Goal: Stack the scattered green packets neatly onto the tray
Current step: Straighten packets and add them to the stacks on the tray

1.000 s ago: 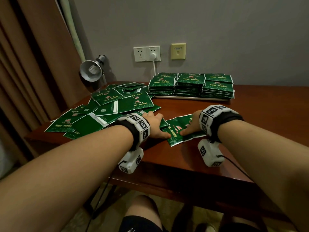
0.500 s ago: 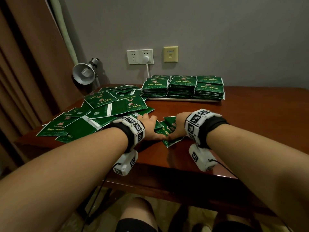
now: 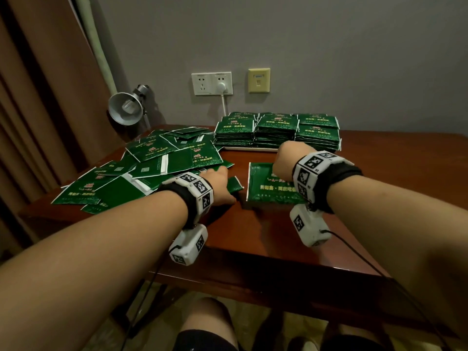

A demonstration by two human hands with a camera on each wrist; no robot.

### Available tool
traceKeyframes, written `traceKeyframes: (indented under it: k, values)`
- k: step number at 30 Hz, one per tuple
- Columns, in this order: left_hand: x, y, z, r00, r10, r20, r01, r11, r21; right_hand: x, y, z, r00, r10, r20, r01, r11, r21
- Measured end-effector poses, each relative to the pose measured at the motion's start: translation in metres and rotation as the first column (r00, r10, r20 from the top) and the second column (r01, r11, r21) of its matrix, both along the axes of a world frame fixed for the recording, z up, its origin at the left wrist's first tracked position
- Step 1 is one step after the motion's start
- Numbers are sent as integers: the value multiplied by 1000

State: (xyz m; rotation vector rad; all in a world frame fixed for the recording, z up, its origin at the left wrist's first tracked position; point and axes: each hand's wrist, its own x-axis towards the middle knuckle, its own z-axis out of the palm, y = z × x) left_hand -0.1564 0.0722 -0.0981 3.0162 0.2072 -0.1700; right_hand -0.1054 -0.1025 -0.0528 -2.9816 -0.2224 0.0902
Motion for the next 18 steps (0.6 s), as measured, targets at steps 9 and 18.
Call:
traceKeyframes:
  k: [9, 18]
  values:
    - [-5, 4, 1, 996, -78, -41, 80, 995, 51, -23, 6, -19, 979, 120, -167, -150, 973, -177]
    - [-19, -7, 15, 974, -223, 35, 219, 898, -383, -27, 9, -32, 953, 208, -218, -286, 854, -434]
